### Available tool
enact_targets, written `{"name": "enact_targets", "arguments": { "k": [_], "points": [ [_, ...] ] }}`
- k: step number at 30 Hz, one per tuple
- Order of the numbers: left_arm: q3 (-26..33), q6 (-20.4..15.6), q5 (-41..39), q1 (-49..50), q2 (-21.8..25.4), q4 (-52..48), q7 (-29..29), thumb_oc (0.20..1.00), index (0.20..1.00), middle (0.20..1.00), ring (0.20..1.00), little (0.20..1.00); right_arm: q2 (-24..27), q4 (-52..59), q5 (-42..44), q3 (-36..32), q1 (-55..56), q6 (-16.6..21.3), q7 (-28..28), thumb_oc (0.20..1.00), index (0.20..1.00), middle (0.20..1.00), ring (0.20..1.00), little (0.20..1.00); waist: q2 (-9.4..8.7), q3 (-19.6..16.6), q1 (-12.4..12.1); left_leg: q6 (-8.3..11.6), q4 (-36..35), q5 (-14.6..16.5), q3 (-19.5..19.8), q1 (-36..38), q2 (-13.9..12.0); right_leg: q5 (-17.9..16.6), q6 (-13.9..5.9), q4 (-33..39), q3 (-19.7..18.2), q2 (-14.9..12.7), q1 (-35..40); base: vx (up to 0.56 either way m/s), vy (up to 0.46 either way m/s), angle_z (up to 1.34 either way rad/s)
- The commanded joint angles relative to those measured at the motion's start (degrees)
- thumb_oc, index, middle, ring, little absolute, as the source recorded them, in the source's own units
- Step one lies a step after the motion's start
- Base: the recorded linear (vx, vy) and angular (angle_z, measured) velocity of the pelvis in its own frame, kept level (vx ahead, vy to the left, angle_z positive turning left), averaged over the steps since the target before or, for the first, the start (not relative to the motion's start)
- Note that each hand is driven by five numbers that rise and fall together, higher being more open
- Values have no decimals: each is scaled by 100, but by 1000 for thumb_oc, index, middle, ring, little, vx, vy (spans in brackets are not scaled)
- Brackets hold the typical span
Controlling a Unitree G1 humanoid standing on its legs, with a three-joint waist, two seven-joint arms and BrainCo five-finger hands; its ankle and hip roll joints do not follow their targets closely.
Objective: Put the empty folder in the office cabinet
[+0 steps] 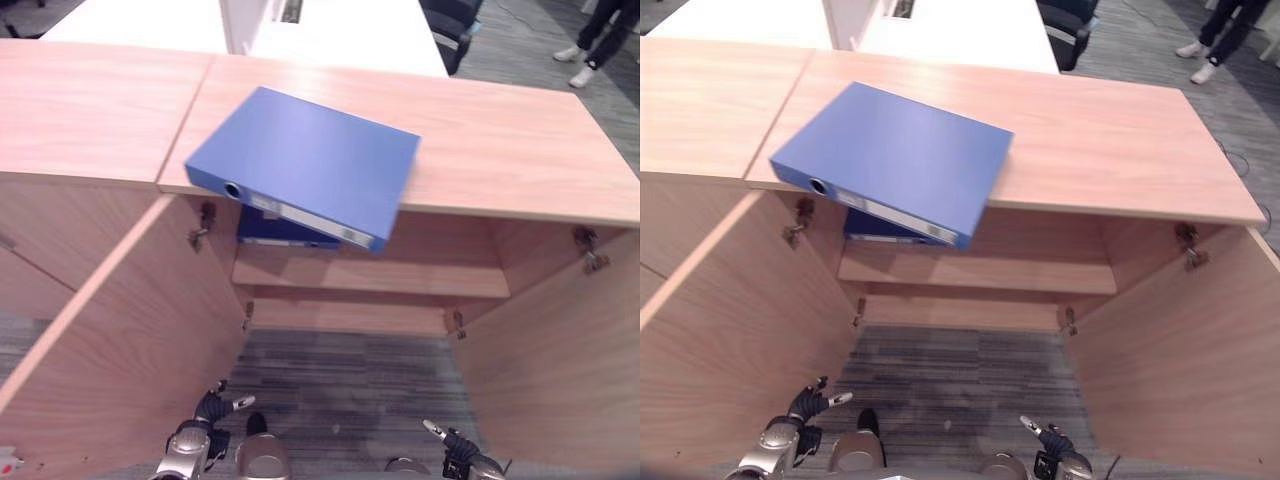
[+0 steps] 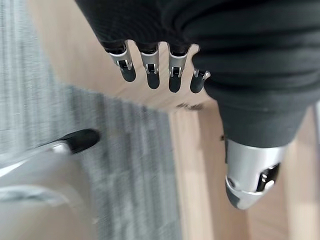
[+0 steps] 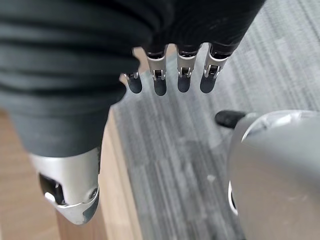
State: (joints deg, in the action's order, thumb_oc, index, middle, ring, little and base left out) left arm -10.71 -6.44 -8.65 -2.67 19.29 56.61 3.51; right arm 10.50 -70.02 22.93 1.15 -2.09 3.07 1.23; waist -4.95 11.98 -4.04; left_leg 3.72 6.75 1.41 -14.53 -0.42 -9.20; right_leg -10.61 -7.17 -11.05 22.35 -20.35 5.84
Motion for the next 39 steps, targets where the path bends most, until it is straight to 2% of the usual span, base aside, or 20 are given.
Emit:
{"name": "enact_targets", "arguments": {
  "k": [1, 2, 4, 5, 6, 7, 9, 11, 13, 14, 16, 22, 26, 27, 29, 33, 35, 39],
  "points": [
    [-33, -122, 30, -41, -37, -102, 34, 1000, 1000, 1000, 1000, 1000, 293, 80, -32, 185, -190, 35, 0, 1000, 1000, 1000, 1000, 1000, 301, 95, -96, 33, -746, -660, 93, -187, -265, 872, -686, -696, -187, 169, -57, 130, 233, -12],
    [-1, -120, -8, -34, -22, -154, 42, 1000, 1000, 1000, 1000, 1000, 227, 143, 39, 211, -229, 47, -15, 1000, 1000, 1000, 1000, 1000, 329, 88, -93, -75, -796, -562, 87, -91, -180, 620, -754, -1011, -307, 181, -201, 121, 230, 0],
    [34, -117, -67, -20, -2, -222, 50, 1000, 1000, 1000, 1000, 1000, 150, 227, 156, 228, -286, 78, -23, 1000, 1000, 1000, 1000, 1000, 381, 131, -116, -184, -916, -482, 61, 103, -84, 566, -776, -1509, -412, 242, -372, 133, 234, -2],
    [34, -116, -67, -23, -3, -223, 49, 1000, 1000, 1000, 1000, 1000, 151, 227, 156, 226, -289, 78, -22, 1000, 1000, 1000, 1000, 1000, 396, 114, -124, -186, -906, -489, 56, 74, -103, 532, -773, -1479, -416, 265, -390, 162, 218, -8],
    [23, -108, -69, 8, 46, -302, 36, 1000, 1000, 1000, 1000, 1000, 74, 349, 197, 326, -327, 107, -89, 1000, 1000, 1000, 1000, 1000, 518, 172, -116, -299, -1012, -400, 128, 283, -28, 548, -783, -1898, -441, 551, -656, 115, 143, 0],
    [24, -107, -68, 11, 46, -305, 36, 1000, 1000, 1000, 1000, 1000, 74, 350, 196, 328, -325, 107, -89, 1000, 1000, 1000, 1000, 1000, 516, 175, -114, -298, -1009, -394, 130, 286, -27, 558, -783, -1909, -441, 548, -655, 162, 160, 6],
    [32, -99, -78, 4, 56, -312, 38, 1000, 1000, 1000, 1000, 1000, 41, 442, 251, 369, -272, 120, -129, 1000, 1000, 1000, 1000, 1000, 505, 190, -63, -280, -1049, -343, 241, 378, 84, 811, -750, -1612, -555, 659, -735, 102, -7, 16],
    [44, -116, -135, -31, 70, -320, 51, 1000, 1000, 1000, 1000, 1000, 50, 463, 284, 370, -215, 128, -104, 1000, 1000, 1000, 1000, 1000, 449, 179, -41, -172, -1055, -324, 340, 369, 111, 1160, -595, -669, -628, 612, -576, 97, -138, 26],
    [26, -132, -176, -105, 80, -291, 78, 1000, 1000, 1000, 1000, 1000, 95, 448, 267, 364, -221, 138, -84, 1000, 1000, 1000, 1000, 1000, 403, 148, -72, -60, -1040, -347, 416, 304, 71, 1165, -521, 13, -664, 486, -445, 42, -192, 41],
    [26, -132, -187, -91, 68, -306, 92, 1000, 1000, 1000, 1000, 1000, 106, 438, 262, 356, -221, 128, -93, 1000, 1000, 1000, 1000, 1000, 393, 138, -59, -45, -1034, -354, 431, 315, 66, 1072, -535, -18, -772, 480, -498, 53, -193, 39],
    [51, -151, -190, -101, 20, -243, 96, 1000, 1000, 1000, 1000, 1000, 154, 398, 191, 363, -189, 99, -104, 1000, 1000, 1000, 1000, 1000, 357, 55, -67, 25, -1015, -383, 453, 297, 35, 1069, -553, 430, -883, 514, -315, 59, -197, 44],
    [44, -179, -229, 58, -185, -183, 86, 1000, 1000, 1000, 1000, 1000, 298, 335, 113, 305, -104, 128, -92, 1000, 1000, 1000, 1000, 1000, 472, -101, -66, 257, -1038, -575, 472, 288, -186, 1107, -475, 1067, -787, 744, 74, 31, -211, -8],
    [27, -156, -284, 146, -376, -124, 92, 1000, 1000, 1000, 1000, 1000, 488, 285, 42, 305, -31, 162, -98, 1000, 1000, 1000, 1000, 1000, 733, -36, 21, 555, -1003, -903, 574, 273, -530, 1278, -289, 1436, -546, 1062, 386, -6, -232, 13],
    [27, -155, -284, 146, -380, -124, 92, 1000, 1000, 1000, 1000, 1000, 493, 285, 42, 305, -31, 162, -99, 1000, 1000, 1000, 1000, 1000, 742, -29, 32, 560, -1004, -907, 586, 275, -536, 1277, -285, 1442, -535, 1071, 398, -40, -134, 10],
    [4, -146, -389, 93, -453, -156, 111, 1000, 1000, 1000, 1000, 1000, 626, 268, 43, 275, -31, 175, -69, 1000, 1000, 1000, 1000, 1000, 848, 83, 61, 702, -867, -1135, 645, 75, -669, 1351, -210, 1517, -399, 1115, 469, -71, -119, 4],
    [-23, -144, -456, 24, -516, -142, 111, 1000, 1000, 1000, 1000, 1000, 760, 252, 87, 196, -67, 170, -26, 1000, 1000, 1000, 1000, 1000, 880, 169, 181, 708, -578, -1188, 504, -123, -719, 1359, -143, 1524, -238, 1073, 459, -119, -53, 11],
    [-44, -149, -449, 23, -522, -158, 83, 1000, 1000, 1000, 1000, 1000, 831, 236, 90, 180, -83, 170, -19, 1000, 1000, 1000, 1000, 1000, 862, 166, 239, 683, -207, -989, 499, -48, -660, 1315, -69, 1468, -200, 1025, 357, -145, -43, 16],
    [-121, -161, -377, 36, -529, -203, 44, 1000, 1000, 1000, 1000, 1000, 949, 192, 103, 125, -168, 162, -35, 1000, 1000, 1000, 1000, 1000, 769, 84, 446, 683, 867, -287, 1010, 404, -226, 1184, 48, 1152, -185, 840, -112, -207, -11, 0]
  ]
}}
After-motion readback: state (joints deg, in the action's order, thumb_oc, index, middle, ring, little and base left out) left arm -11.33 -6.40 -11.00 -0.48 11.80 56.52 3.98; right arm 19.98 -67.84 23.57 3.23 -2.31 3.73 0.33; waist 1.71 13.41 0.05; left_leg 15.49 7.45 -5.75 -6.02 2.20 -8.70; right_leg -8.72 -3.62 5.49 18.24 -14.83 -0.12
